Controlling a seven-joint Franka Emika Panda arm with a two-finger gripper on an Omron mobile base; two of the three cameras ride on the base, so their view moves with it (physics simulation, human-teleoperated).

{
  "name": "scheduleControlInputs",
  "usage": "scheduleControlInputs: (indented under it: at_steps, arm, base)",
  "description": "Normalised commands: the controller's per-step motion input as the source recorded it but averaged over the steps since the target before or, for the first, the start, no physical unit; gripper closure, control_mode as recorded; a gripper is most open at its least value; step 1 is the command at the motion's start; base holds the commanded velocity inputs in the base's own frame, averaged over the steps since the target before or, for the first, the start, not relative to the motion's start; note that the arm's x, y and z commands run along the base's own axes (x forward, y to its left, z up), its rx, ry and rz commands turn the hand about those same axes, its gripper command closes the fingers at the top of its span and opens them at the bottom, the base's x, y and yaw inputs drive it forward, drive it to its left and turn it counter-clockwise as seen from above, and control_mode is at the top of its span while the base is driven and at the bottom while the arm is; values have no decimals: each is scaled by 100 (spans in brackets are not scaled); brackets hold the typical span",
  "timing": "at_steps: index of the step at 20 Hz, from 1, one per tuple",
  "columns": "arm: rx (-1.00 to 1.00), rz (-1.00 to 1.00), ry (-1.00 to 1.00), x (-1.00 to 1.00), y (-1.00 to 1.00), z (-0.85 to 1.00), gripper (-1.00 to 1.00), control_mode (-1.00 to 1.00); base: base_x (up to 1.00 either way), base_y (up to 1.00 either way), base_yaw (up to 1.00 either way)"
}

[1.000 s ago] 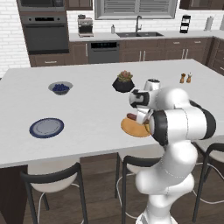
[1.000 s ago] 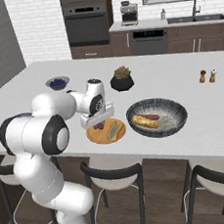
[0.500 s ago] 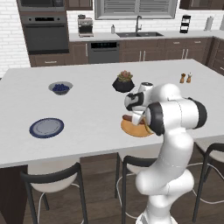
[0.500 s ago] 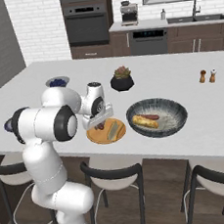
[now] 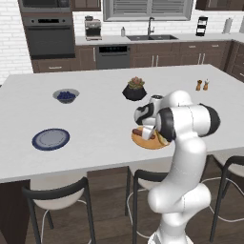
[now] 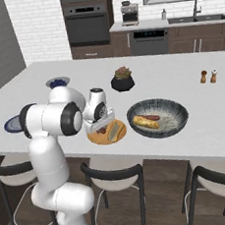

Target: Place one bun and one sausage from the bowl on each plate.

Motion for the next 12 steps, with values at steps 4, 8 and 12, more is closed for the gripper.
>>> scheduleControlInputs:
  at_steps: [4, 8, 12]
  arm:
    - [0, 0, 0, 15, 0, -23, 100, -100]
    - [0, 0, 0, 3, 0, -3, -100, -100]
    - [0, 0, 0, 0, 0, 0, -100, -100]
  base:
    - [0, 0, 0]
    - [0, 0, 0]
    - [0, 0, 0]
